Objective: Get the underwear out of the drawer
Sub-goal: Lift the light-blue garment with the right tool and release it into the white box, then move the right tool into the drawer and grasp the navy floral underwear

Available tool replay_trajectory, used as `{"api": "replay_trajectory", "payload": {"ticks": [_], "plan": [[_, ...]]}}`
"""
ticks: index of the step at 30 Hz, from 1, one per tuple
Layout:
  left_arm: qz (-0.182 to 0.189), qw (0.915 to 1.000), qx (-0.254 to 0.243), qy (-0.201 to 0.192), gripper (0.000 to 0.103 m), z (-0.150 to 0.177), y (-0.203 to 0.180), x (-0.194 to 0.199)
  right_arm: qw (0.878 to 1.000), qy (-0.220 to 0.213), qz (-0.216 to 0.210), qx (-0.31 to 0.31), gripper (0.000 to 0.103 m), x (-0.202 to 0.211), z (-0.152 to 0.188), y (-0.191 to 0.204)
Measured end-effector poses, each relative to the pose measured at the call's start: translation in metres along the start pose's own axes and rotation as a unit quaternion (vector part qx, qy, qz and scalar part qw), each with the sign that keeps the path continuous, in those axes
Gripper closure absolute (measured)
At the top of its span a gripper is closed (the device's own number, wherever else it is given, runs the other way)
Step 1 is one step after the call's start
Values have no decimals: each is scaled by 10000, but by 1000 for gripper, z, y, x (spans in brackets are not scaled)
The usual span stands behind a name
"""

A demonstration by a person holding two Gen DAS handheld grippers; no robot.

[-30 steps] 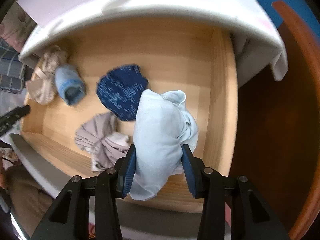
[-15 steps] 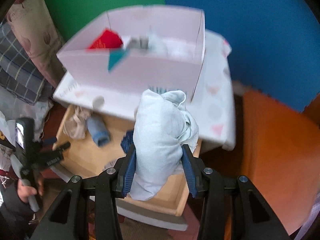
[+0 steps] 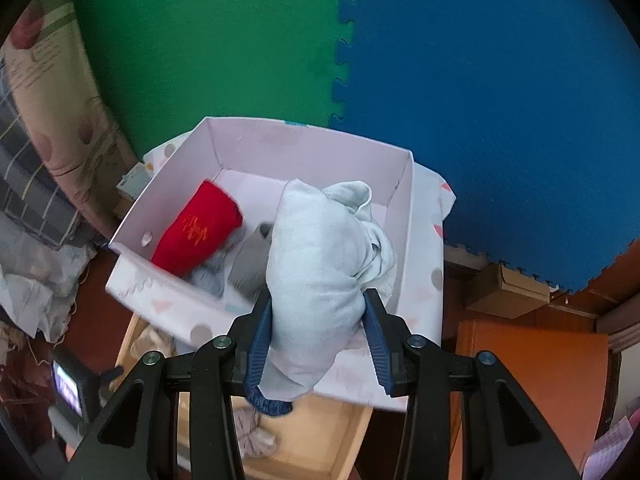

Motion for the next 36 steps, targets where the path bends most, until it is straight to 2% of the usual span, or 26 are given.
{"api": "replay_trajectory", "payload": {"ticks": [8, 14, 18, 22, 24, 28, 31, 36], "plan": [[25, 10000, -22, 38, 41, 0, 0, -1, 9984, 552, 18, -131, 61, -69, -19, 6], [-19, 9999, -49, 107, 41, -1, -2, -4, 9970, 751, 20, -156, 57, -98, -17, 10], [-32, 9999, -79, 126, 41, 0, -4, -6, 9981, 537, -54, -303, 53, -85, -16, 6], [-19, 9999, -26, 160, 41, 0, -1, -6, 9986, 281, -316, -326, 53, -46, -7, 0], [-1, 9998, 0, 219, 41, 0, 0, -8, 9983, 255, -497, -193, 53, -26, 4, 1], [-22, 9995, 46, 307, 41, 0, 1, -11, 9956, 405, -823, 173, 53, -1, 49, 12], [-41, 9993, 40, 363, 41, 0, 1, -13, 9921, 705, -968, 369, 53, -8, 86, 23], [-100, 9988, 49, 481, 41, 1, 4, -17, 9856, 1232, -938, 674, 53, -46, 143, 47]]}}
Point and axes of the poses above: each gripper's, at about its wrist camera, not at the fingertips, and x roughly against the way its jaws point, y to its left, z to its underside, the point moved 1 cm from there along -x, roughly the way its jaws point, and after that the axes turned 11 degrees about z, right-handed, at the moved point
